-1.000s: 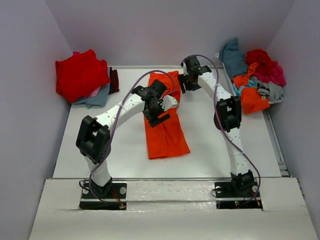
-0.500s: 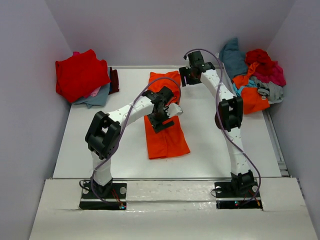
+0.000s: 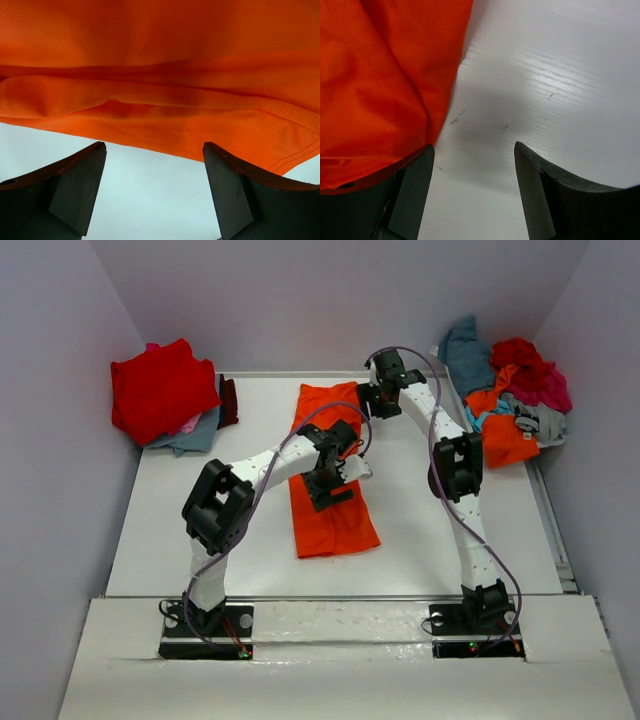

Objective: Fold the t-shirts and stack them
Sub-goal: Fold the tshirt

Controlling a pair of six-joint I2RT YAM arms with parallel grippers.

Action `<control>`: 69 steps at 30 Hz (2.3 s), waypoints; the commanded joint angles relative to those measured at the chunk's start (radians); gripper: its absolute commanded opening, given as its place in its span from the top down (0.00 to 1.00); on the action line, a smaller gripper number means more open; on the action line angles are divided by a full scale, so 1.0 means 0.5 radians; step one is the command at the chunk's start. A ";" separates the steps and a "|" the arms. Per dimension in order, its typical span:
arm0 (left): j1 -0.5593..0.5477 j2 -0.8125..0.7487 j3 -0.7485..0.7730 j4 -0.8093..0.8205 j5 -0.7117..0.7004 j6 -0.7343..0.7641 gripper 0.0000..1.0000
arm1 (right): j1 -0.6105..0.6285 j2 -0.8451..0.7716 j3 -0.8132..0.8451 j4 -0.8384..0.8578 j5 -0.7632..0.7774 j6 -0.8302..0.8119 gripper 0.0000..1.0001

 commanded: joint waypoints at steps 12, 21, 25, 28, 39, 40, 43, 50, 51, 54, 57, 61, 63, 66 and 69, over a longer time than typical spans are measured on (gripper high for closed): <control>-0.185 -0.095 -0.073 -0.128 0.222 0.131 0.10 | 0.008 -0.150 -0.109 0.017 0.006 -0.011 0.29; -0.268 -0.037 -0.113 -0.226 0.514 0.192 0.10 | 0.008 -0.144 -0.063 0.036 -0.040 -0.002 0.29; -0.314 -0.009 -0.091 -0.248 0.563 0.205 0.11 | 0.008 -0.128 -0.026 0.033 -0.071 0.011 0.30; -0.332 0.019 -0.076 -0.260 0.612 0.217 0.11 | 0.008 -0.171 -0.072 0.027 -0.107 0.002 0.29; -0.350 -0.107 -0.045 -0.055 0.545 -0.009 0.11 | 0.008 -0.551 -0.568 -0.016 -0.166 0.005 0.29; -0.326 -0.149 -0.057 -0.012 0.539 -0.052 0.11 | 0.008 -0.615 -0.648 -0.041 -0.181 0.002 0.29; -0.326 -0.244 -0.103 0.046 0.419 -0.139 0.11 | 0.008 -0.766 -0.838 -0.111 -0.239 -0.008 0.30; -0.191 -0.472 -0.309 0.135 0.238 -0.267 0.11 | 0.008 -1.051 -1.225 -0.396 -0.429 -0.148 0.31; -0.154 -0.484 -0.333 0.135 0.271 -0.286 0.12 | 0.008 -1.067 -1.259 -0.439 -0.445 -0.155 0.31; 0.020 -0.506 -0.444 0.135 0.443 -0.402 0.14 | 0.008 -1.219 -1.506 -0.388 -0.531 -0.170 0.33; 0.146 -0.542 -0.557 0.187 0.560 -0.494 0.15 | 0.008 -1.300 -1.596 -0.366 -0.537 -0.173 0.33; 0.342 -0.601 -0.680 0.243 0.701 -0.565 0.15 | 0.008 -1.371 -1.658 -0.329 -0.754 -0.161 0.33; 0.389 -0.616 -0.729 0.246 0.832 -0.559 0.15 | 0.027 -1.380 -1.676 -0.320 -0.834 -0.155 0.33; 0.410 -0.662 -0.824 0.286 0.949 -0.528 0.15 | 0.027 -1.359 -1.695 -0.320 -0.957 -0.164 0.33; 0.410 -0.681 -0.825 0.268 1.105 -0.470 0.14 | 0.045 -1.331 -1.777 -0.311 -1.061 -0.179 0.34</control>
